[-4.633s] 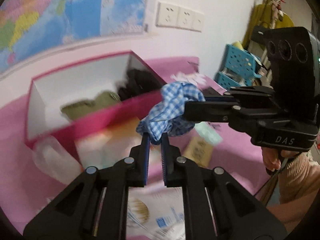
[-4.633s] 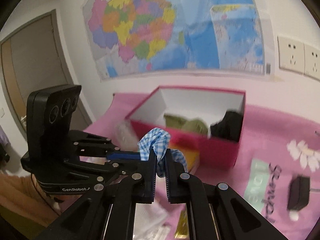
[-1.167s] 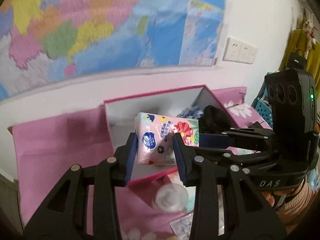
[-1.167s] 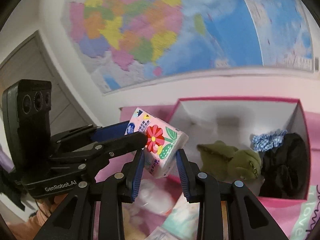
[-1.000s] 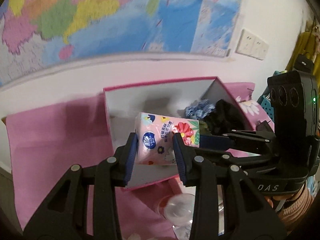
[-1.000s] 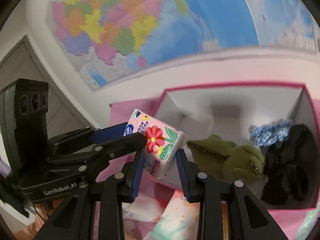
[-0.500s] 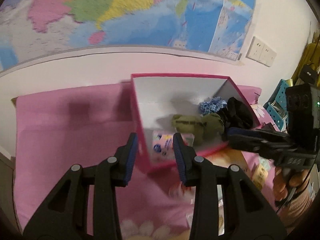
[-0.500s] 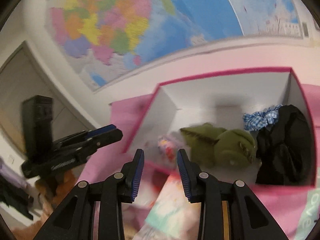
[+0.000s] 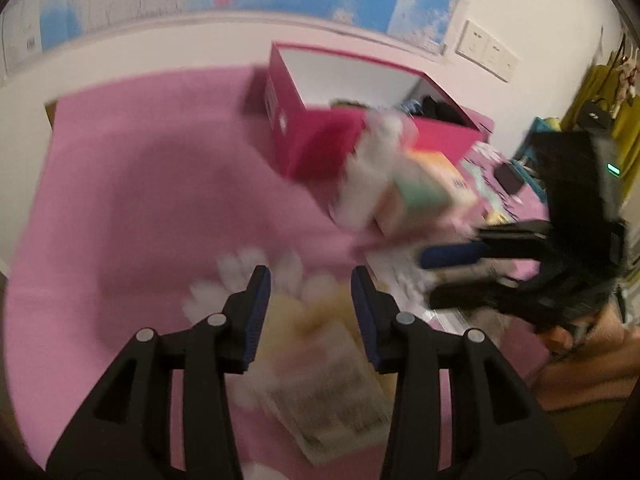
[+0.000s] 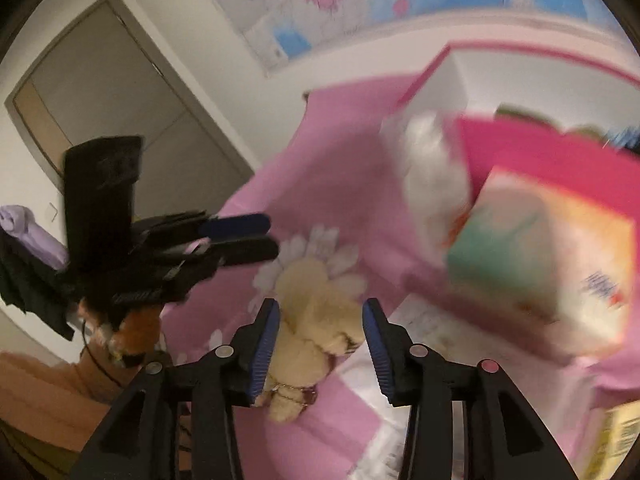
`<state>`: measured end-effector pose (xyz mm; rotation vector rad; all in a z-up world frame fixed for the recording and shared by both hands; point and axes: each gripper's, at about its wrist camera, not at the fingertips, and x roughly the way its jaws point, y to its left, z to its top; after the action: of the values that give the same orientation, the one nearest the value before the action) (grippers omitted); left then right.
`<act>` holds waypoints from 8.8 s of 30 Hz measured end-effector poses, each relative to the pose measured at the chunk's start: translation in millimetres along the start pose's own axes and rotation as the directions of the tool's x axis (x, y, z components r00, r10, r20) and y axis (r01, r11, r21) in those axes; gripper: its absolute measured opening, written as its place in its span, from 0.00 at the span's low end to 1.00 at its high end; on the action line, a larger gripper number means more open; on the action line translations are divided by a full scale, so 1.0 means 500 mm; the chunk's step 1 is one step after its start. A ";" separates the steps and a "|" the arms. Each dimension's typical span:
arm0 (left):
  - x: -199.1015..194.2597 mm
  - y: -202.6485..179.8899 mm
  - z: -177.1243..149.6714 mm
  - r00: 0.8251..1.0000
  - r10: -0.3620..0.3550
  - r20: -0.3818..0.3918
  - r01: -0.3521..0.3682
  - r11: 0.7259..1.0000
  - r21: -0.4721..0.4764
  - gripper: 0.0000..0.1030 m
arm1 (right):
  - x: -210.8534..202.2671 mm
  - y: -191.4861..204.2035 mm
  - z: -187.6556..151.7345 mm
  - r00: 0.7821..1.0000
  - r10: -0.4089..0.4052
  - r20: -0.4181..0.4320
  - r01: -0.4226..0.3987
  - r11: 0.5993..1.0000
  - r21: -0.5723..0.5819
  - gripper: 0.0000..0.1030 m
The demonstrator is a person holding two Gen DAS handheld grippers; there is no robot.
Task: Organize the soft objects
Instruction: 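Grasp the beige teddy bear with the right gripper, then lower the teddy bear into the pink box and release it, then grasp the clear snack bag on the flower print with the right gripper, then carry the snack bag over the pink box and release it inside, then grasp the cotton-swab pack beside the tissue box with the right gripper, then carry the cotton-swab pack into the pink box and release it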
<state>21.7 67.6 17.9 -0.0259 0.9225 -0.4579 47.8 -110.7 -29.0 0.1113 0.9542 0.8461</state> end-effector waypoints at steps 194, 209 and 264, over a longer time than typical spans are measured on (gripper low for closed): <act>0.183 -0.040 0.377 0.993 0.117 0.010 -0.117 0.987 0.110 0.43 | -0.101 -0.313 0.288 0.959 -0.189 0.212 0.127 0.952 0.278 0.41; -0.019 -0.181 0.228 0.973 -0.127 0.192 0.070 0.958 0.278 0.50 | -0.329 -0.171 0.071 0.932 -0.170 0.320 0.127 0.980 0.150 0.47; 0.143 -0.221 0.046 0.952 -0.271 -0.141 0.288 0.950 0.119 0.38 | -0.303 -0.208 -0.125 0.942 -0.215 0.259 0.145 0.953 0.265 0.12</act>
<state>35.7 -64.5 1.2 -0.0026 1.0108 -0.7942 17.4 -301.3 -9.7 0.3431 0.7771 0.5220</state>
